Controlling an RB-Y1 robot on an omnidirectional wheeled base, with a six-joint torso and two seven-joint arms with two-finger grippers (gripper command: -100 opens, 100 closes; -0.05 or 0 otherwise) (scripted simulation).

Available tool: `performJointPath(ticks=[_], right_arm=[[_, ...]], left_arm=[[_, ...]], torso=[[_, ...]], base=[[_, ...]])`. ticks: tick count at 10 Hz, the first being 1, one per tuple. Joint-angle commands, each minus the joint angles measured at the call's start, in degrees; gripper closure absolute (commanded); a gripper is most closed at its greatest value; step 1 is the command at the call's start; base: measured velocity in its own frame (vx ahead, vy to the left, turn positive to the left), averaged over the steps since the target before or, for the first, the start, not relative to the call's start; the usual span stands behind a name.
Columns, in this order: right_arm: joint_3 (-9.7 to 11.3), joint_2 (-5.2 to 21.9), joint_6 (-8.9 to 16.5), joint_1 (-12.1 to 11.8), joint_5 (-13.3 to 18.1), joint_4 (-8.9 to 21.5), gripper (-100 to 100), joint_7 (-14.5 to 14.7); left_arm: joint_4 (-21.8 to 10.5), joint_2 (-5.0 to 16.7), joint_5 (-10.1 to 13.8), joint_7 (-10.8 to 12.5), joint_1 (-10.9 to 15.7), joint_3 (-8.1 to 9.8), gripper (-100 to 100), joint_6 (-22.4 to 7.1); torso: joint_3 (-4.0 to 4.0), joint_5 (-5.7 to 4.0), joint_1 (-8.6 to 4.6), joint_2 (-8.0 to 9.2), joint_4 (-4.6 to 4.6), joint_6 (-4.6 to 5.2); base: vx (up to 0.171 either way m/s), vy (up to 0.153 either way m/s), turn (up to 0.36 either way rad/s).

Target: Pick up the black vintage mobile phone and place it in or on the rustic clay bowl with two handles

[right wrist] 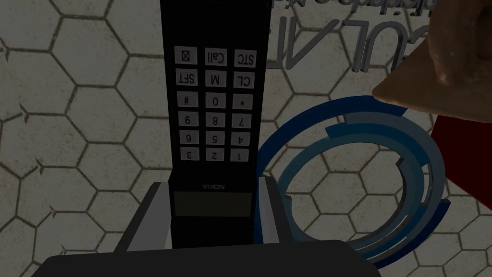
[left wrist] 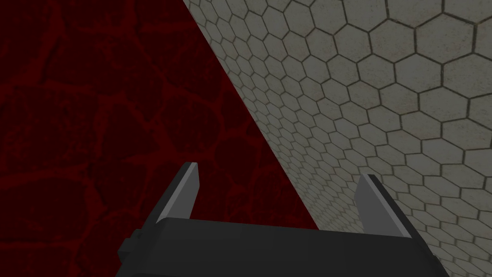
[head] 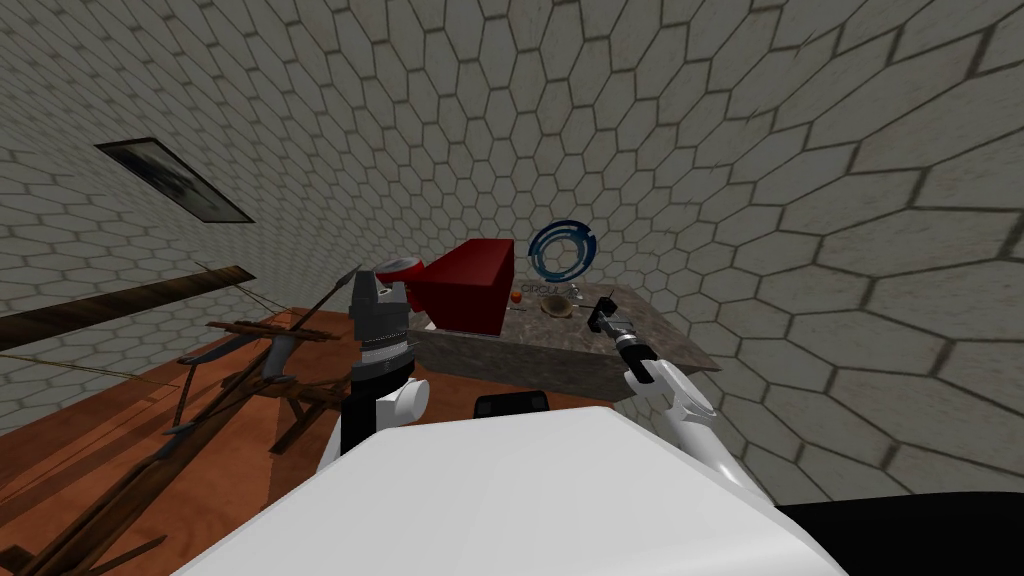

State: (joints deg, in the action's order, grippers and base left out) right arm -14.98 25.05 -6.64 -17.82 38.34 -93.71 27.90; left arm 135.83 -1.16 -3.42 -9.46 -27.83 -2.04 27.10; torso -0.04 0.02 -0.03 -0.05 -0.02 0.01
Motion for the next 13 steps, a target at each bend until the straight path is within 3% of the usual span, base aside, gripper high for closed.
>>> performJointPath(ticks=[1, 2, 3, 4, 9, 13], right_arm=[[0.0, 0.0, 0.0, 0.0, 0.0, 0.0, 0, 0.0], [0.0, 0.0, 0.0, 0.0, 0.0, 0.0, 100, 0.0], [0.01, 0.0, -0.01, 0.0, 0.0, 0.0, 0, 0.01], [-0.74, 1.28, 0.24, -0.35, -0.2, -1.51, 100, -0.19], [-2.48, 6.15, 1.96, -1.69, -1.19, -6.32, 100, -1.55], [-3.0, 9.95, 3.37, -2.9, -1.63, -9.5, 100, -2.82]], left_arm=[[0.0, 0.0, 0.0, 0.0, 0.0, 0.0, 0, 0.0], [0.0, 0.0, 0.0, 0.0, 0.0, 0.0, 0, 0.0], [0.0, 0.0, 0.0, 0.0, 0.0, 0.0, 0, 0.0], [0.0, 0.0, 0.0, 0.0, 0.0, 0.0, 0, 0.0], [-0.01, -0.01, 0.0, 0.0, 0.02, -0.01, 0, 0.0], [0.0, -0.01, 0.0, 0.0, 0.01, -0.01, 0, 0.0]], torso=[[0.0, 0.0, 0.0, 0.0, 0.0, 0.0], [0.0, 0.0, 0.0, 0.0, 0.0, 0.0], [0.0, 0.0, -0.01, 0.0, 0.0, 0.0], [0.0, 0.0, -0.01, 0.0, 0.0, 0.0], [0.51, 0.3, 0.71, 0.82, 0.24, 0.0], [0.3, 0.36, 0.61, 0.41, 0.2, -0.03]], base=[[0.0, 0.0, 0.0], [0.0, 0.0, 0.0], [0.0, 0.0, 0.0], [-0.074, 0.053, 0.039], [-0.16, 0.105, 0.043], [-0.069, 0.08, 0.046]])
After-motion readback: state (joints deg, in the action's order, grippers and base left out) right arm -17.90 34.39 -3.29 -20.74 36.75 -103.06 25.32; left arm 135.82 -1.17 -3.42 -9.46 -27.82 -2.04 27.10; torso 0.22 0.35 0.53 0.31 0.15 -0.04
